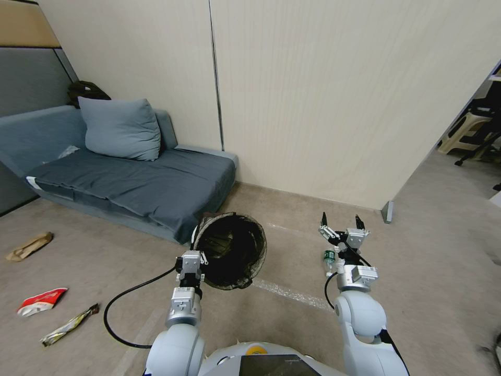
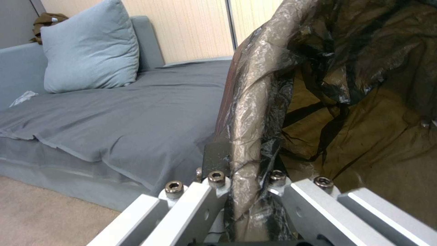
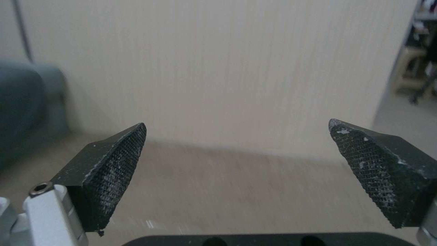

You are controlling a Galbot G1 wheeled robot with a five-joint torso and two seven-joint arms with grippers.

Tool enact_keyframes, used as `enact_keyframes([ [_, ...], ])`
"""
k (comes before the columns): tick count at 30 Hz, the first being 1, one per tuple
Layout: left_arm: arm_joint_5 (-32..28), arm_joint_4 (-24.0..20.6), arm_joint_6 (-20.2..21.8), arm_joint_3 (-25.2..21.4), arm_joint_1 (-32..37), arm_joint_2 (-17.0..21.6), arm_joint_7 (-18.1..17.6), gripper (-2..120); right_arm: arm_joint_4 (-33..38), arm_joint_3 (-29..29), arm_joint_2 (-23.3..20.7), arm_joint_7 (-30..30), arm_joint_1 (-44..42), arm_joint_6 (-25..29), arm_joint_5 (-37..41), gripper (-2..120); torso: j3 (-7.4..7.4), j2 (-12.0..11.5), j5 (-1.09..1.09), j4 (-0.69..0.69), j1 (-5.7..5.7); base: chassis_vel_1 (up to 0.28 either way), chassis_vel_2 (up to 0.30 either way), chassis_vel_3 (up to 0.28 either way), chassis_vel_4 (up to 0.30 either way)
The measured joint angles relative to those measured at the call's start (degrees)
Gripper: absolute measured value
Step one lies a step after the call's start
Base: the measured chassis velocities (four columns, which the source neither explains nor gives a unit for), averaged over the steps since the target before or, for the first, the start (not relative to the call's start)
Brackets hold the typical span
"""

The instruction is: Pick up the trash bin, then pick up the garbage from the floor and place it into the trash bin.

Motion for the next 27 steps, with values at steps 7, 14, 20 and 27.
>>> enact_keyframes([
  [7,-0.05,0.04,-0.07,0.0,0.05,0.02,-0.05,0,-4.01,0.22,-1.22,1.56,1.47,-2.19,0.61,100,0.0,0.0,-0.02,-0.01,0.0,0.0,0.0,0.0,0.0],
  [14,-0.2,-0.13,-0.11,0.05,0.36,0.02,-0.12,0,-10.79,0.48,-2.5,1.73,3.79,-3.11,2.06,100,0.0,0.0,0.01,0.0,0.0,0.0,0.0,0.0,0.0],
  [20,-0.69,-0.29,-0.11,0.5,0.54,0.31,-0.32,0,-17.56,0.73,-3.81,1.83,6.28,-3.99,3.25,100,0.0,0.0,-0.05,-0.01,0.0,0.0,0.0,0.0,0.0],
  [27,-0.74,-0.46,-0.11,0.77,0.71,0.73,-0.44,0,-25.93,0.39,-5.67,1.76,9.91,-6.2,5.15,100,0.0,0.0,-0.01,-0.03,0.0,0.0,0.0,0.0,0.0],
])
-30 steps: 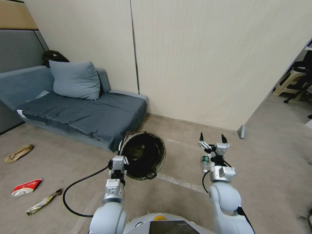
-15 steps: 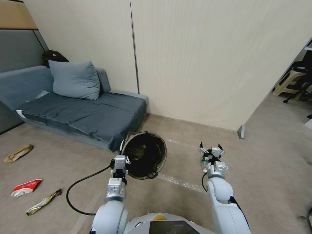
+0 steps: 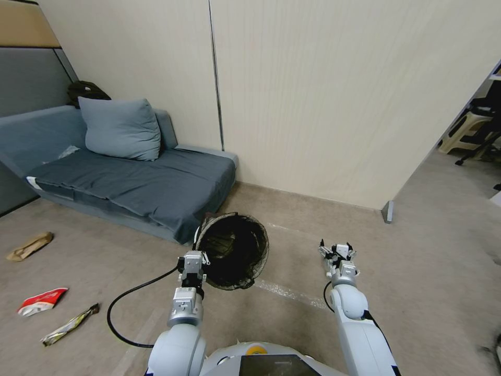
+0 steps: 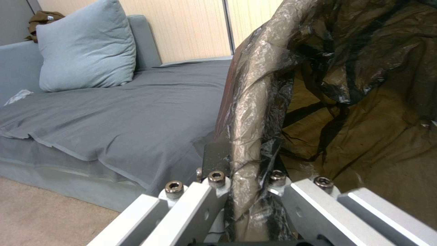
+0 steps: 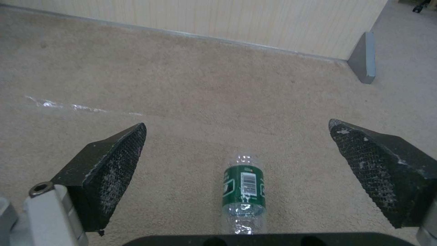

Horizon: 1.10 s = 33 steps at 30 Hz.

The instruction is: Pick up the trash bin, then pick up the garbage from the floor and place it into the trash bin.

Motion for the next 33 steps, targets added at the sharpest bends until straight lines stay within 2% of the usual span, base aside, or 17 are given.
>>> enact_keyframes([
  [2,0.09,0.0,0.0,0.33,0.05,0.04,-0.06,0,-3.33,-0.04,-1.63,-0.26,1.97,-2.49,2.25,100,0.0,0.0,0.01,0.02,0.0,0.0,0.0,0.0,0.0],
  [6,0.3,0.0,0.0,0.62,0.13,0.08,-0.1,0,-5.29,-0.05,-2.42,-0.92,3.17,-3.95,3.2,100,0.0,0.0,0.01,0.02,0.0,0.0,0.0,0.0,0.0],
  [20,1.12,-0.23,-0.07,1.05,1.19,0.27,-0.29,0,-11.73,-0.8,-3.92,-1.87,7.23,-4.65,3.38,100,0.0,0.0,0.0,0.03,0.0,0.0,0.0,0.0,0.0],
  [33,1.58,-0.29,-0.14,1.24,1.54,0.31,-0.36,0,-18.06,-1.28,-5.01,-2.46,10.47,-7.07,7.58,100,0.0,0.0,0.0,0.03,0.0,0.0,0.0,0.0,0.0],
])
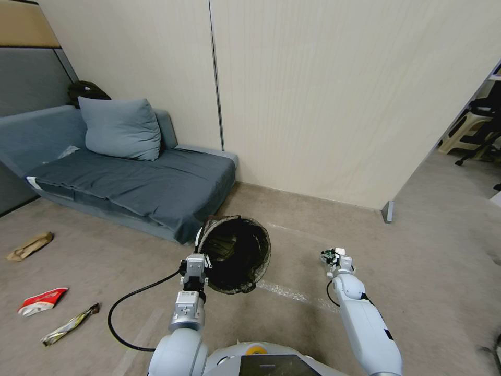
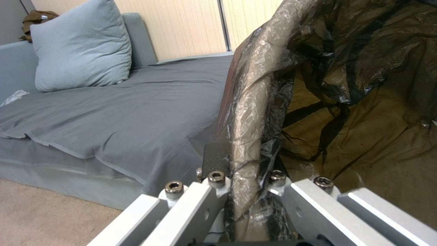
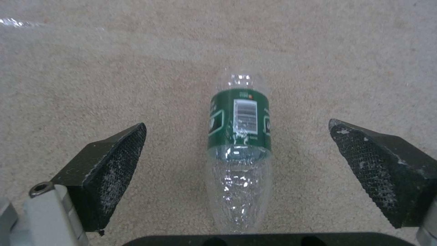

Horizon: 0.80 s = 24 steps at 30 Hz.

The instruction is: Pick up the trash bin, then pick up the garbage from the floor and place it into the trash bin.

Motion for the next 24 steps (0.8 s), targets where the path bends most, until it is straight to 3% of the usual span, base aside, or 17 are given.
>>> enact_keyframes([
  [21,0.52,0.03,-0.18,-0.02,0.6,0.01,-0.11,0,-10.87,-0.44,0.18,-1.69,4.34,-1.39,2.46,100,0.0,0.0,0.0,0.0,0.0,0.0,0.0,0.0,0.0],
  [24,0.6,0.03,-0.19,-0.01,0.7,0.05,-0.13,0,-12.32,-0.44,0.38,-2.23,4.77,-1.02,2.62,92,0.0,0.0,0.0,-0.01,0.0,0.0,0.0,0.0,0.0],
])
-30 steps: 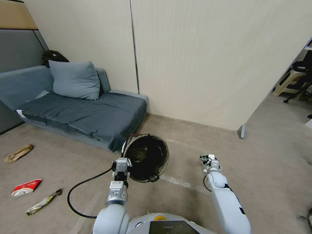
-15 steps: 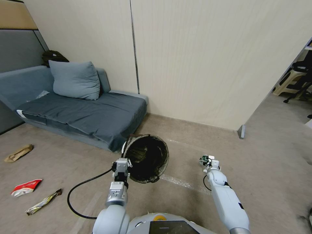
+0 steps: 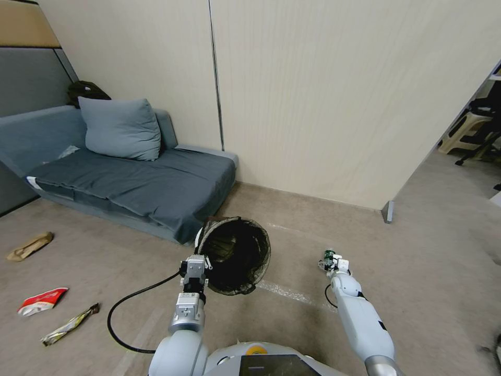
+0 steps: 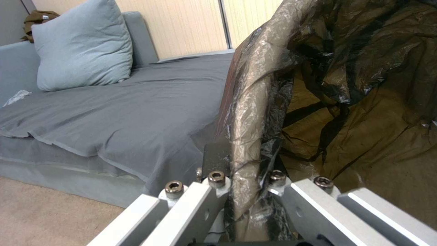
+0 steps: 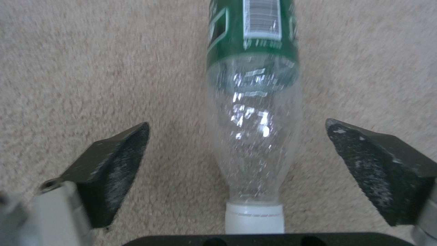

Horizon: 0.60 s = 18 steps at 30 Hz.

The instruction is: Pick up the trash bin, then pick up the garbage from the floor and place it into the trash bin.

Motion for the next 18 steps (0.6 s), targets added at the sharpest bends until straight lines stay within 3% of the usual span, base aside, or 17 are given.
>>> enact_keyframes([
  [18,0.97,0.54,-0.26,0.9,0.67,-0.27,0.05,0,-3.52,-0.09,0.48,-1.58,1.95,1.76,-1.15,32,0.0,0.0,0.0,0.0,0.0,0.0,0.0,0.0,0.0],
])
